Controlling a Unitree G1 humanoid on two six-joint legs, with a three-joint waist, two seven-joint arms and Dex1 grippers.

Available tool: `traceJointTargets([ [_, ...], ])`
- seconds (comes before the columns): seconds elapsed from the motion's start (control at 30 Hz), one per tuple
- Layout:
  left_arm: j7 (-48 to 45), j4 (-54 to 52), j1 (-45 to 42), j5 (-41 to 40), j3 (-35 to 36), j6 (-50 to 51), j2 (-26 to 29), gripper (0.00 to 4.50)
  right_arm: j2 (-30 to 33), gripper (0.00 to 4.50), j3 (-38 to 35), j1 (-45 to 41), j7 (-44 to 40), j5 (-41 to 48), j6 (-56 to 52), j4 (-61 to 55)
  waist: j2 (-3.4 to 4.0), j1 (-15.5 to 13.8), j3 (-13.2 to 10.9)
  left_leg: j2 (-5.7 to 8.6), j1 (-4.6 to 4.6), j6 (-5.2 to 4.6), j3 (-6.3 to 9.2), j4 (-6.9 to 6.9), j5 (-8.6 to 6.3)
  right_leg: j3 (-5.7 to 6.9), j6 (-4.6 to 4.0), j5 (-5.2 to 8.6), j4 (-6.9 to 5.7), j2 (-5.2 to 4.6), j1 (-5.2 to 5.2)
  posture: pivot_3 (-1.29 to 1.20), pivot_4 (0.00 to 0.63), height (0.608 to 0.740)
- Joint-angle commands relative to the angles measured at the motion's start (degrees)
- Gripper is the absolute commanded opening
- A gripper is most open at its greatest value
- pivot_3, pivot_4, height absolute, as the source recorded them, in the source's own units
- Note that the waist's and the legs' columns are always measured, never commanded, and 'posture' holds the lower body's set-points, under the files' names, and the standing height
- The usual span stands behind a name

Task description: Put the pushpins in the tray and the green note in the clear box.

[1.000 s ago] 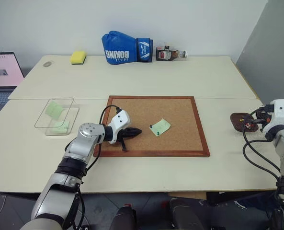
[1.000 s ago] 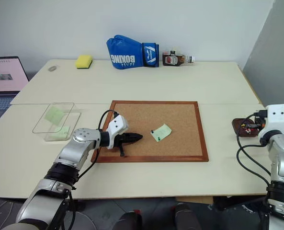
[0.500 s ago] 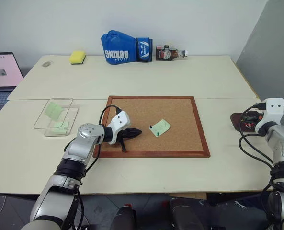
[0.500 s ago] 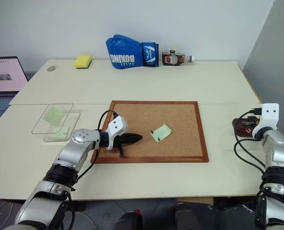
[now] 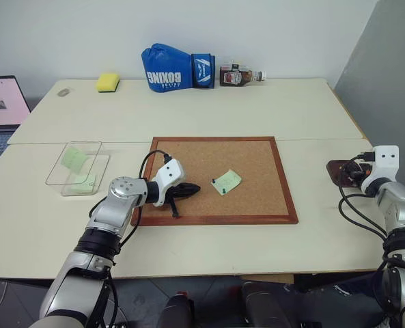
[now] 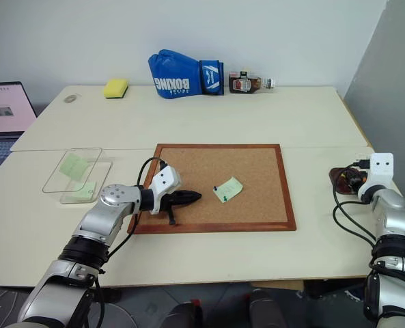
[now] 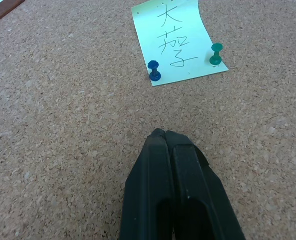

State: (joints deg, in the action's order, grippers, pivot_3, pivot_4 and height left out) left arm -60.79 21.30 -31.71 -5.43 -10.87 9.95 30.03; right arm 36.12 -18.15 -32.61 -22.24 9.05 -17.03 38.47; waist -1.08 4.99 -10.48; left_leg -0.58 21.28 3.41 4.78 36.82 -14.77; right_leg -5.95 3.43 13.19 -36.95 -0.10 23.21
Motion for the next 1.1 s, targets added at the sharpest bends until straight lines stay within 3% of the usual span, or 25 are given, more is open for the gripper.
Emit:
traceJointTargets([
  [0.03,-0.81,2.01,2.10,2.29,-2.72,2.06,0.32,0.00,1.87,3.16,-0.79,-1.21,0.45,0.26,1.21,-1.50,0.00,0.00,0.00,0.00,0.00,0.00,0.00,0.00,0.00,0.00,0.00,0.00,0.00,0.00,0.00,0.00,0.150,0.740],
  [0.2,-0.89,2.19,1.98,2.28,-2.83,1.98,0.14,0.00,2.36,4.22,-0.07,0.51,-1.19,0.17,2.39,-5.14,0.00,-0.01,0.00,0.00,0.00,0.00,0.00,0.00,0.00,0.00,0.00,0.00,0.00,0.00,0.00,0.00,0.150,0.740],
  [0.33,-0.76,2.23,2.00,2.25,-2.76,2.03,0.09,0.00,2.57,4.22,2.81,4.28,-3.70,-1.17,3.64,-12.80,0.00,-0.02,0.00,0.00,0.00,0.00,0.01,-0.01,0.00,0.01,0.02,0.00,0.00,0.00,0.00,0.00,0.150,0.740],
  [0.53,-0.70,1.97,2.47,2.09,-2.46,2.38,0.41,0.00,-0.03,4.22,8.15,10.64,-14.06,7.52,-5.30,-37.16,0.01,0.10,0.00,-0.02,-0.03,0.00,0.02,-0.01,0.00,0.00,0.03,0.01,-0.03,0.02,0.00,0.00,0.150,0.740],
  [0.7,-0.60,2.01,2.29,1.46,-1.89,3.32,0.17,0.00,-4.79,4.22,19.53,12.74,-18.06,12.14,-13.07,-52.99,0.01,0.04,0.00,-0.04,-0.03,0.01,0.05,-0.01,0.00,0.03,-0.08,0.08,-0.02,0.02,0.00,0.00,0.150,0.740],
  [0.9,-0.72,2.07,2.14,1.17,-1.61,3.72,-0.01,0.00,-9.85,4.22,29.05,10.94,-19.67,10.59,-13.93,-53.93,-0.03,-0.17,-0.02,-0.04,0.09,0.02,0.08,0.01,-0.01,0.08,-0.11,0.10,0.06,0.00,0.06,0.00,0.150,0.740],
  [1.1,-0.67,1.82,2.64,1.13,-1.15,3.69,0.43,0.00,-13.98,4.22,33.86,6.77,-21.28,6.71,-9.31,-44.35,-0.03,-0.16,-0.02,-0.06,0.08,0.02,0.13,0.00,-0.01,0.16,-0.11,0.10,0.02,0.01,0.09,0.00,0.150,0.740],
])
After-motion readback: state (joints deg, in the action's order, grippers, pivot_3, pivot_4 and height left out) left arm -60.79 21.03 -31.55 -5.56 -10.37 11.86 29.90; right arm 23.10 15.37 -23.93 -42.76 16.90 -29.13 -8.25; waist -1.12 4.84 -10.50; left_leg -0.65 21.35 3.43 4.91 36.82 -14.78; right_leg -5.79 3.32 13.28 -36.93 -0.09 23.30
